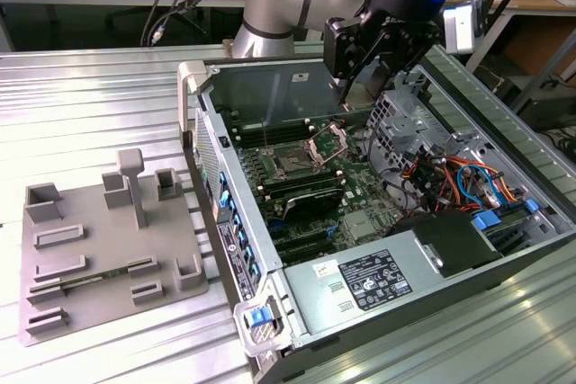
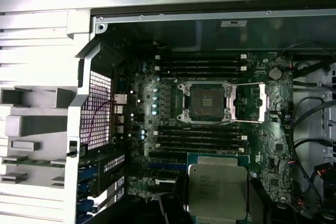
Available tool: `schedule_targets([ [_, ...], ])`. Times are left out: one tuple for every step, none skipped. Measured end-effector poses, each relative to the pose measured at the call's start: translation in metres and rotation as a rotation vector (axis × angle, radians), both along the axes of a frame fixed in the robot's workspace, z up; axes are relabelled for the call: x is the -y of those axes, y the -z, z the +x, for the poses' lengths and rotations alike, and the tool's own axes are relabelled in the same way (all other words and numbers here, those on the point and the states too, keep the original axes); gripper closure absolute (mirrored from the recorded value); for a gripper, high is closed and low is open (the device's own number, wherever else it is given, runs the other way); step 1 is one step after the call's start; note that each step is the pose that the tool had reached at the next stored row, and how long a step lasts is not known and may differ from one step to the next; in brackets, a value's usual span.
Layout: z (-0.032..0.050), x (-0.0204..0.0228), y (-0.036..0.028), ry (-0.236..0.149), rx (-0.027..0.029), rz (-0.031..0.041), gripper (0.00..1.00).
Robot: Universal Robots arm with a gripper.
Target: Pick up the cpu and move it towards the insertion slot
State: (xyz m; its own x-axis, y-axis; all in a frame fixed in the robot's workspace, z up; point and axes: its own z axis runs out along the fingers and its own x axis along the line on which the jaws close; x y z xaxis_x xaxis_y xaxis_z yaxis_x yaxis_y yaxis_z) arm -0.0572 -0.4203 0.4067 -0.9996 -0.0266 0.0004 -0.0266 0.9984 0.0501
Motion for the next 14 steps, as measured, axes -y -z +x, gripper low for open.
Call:
schedule_targets([
  [0.0008,0.0000,0.0001,0.000,0.0000,0.0000,0.45],
  [0.0018,0.0000,0.0002,0.000,0.0000,-0.0001,0.45],
  [0.0025,0.0000,0.0003,0.000,0.0000,0.0000,0.45],
  [0.0035,0.0000,0.0004,0.000,0.0000,0.0000,0.45],
  [0.0044,0.0000,0.0005,0.000,0.0000,-0.0001,0.45],
  [0.0053,0.0000,0.0006,0.000,0.0000,-0.0001,0.45],
  [0.0061,0.0000,0.0007,0.000,0.0000,-0.0001,0.45],
  [0.0075,-0.0001,0.0009,0.000,0.0000,0.0000,0.45],
  [0.0084,-0.0001,0.0011,0.000,0.0000,0.0000,0.45],
  [0.0093,-0.0001,0.0012,0.000,0.0000,0.0000,0.45],
  [0.0107,-0.0001,0.0014,0.000,0.0000,0.0000,0.45],
  [0.0122,-0.0001,0.0016,0.000,0.0000,0.0000,0.45],
  [0.0133,-0.0001,0.0017,0.000,0.0000,0.0000,0.45],
  [0.0141,-0.0001,0.0018,0.000,0.0000,0.0000,0.45],
])
